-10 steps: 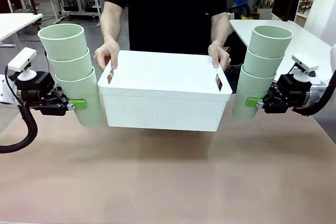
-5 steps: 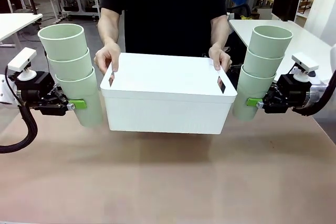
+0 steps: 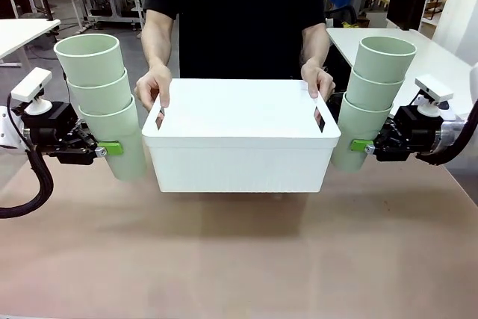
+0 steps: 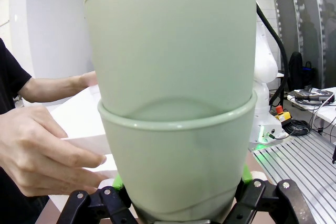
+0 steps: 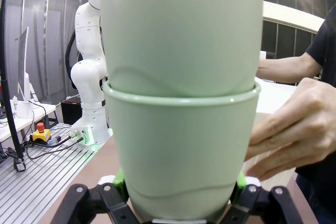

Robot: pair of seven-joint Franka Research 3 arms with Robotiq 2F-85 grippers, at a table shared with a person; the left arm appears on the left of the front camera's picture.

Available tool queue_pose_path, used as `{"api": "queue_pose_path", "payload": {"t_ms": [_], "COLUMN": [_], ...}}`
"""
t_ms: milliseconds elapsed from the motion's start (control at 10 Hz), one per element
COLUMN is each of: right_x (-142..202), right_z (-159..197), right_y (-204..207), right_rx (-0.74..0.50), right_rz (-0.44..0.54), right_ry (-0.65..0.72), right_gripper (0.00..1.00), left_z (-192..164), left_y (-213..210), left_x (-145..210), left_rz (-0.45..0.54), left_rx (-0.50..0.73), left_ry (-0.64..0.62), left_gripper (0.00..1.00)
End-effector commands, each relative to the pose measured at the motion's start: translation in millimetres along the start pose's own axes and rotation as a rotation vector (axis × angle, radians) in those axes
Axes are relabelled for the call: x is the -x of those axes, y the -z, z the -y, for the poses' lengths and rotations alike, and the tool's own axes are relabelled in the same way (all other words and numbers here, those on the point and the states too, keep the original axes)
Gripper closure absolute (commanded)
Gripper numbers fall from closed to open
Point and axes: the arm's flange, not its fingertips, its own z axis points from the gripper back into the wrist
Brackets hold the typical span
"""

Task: Stack the cups and store them in the basket.
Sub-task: Place the stack of Reusable plastic cups into the Pantry Basket.

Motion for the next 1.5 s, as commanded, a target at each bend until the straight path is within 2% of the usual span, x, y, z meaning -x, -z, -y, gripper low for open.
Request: {"api": "queue_pose_path", "payload": {"t_ms": [0, 900, 1400], "right_x": [-4.0, -4.0, -4.0], "right_z": [0.0, 0.0, 0.0], "right_y": [2.3, 2.3, 2.3], "right_rx": [-0.004, -0.004, -0.004], "right_rz": [0.0, 0.0, 0.0], "right_ry": [-0.008, -0.008, -0.008], "right_gripper": [0.15, 0.15, 0.15], "left_z": [0.3, 0.0, -7.9], "left_y": [0.0, 0.0, 4.1], "left_x": [-6.7, 0.0, -103.4], "left_rz": [0.009, 0.0, -0.205], "left_rx": [0.003, 0.0, -0.031], "left_ry": [0.003, 0.0, -0.087], "left_gripper": [0.13, 0.13, 0.13]}}
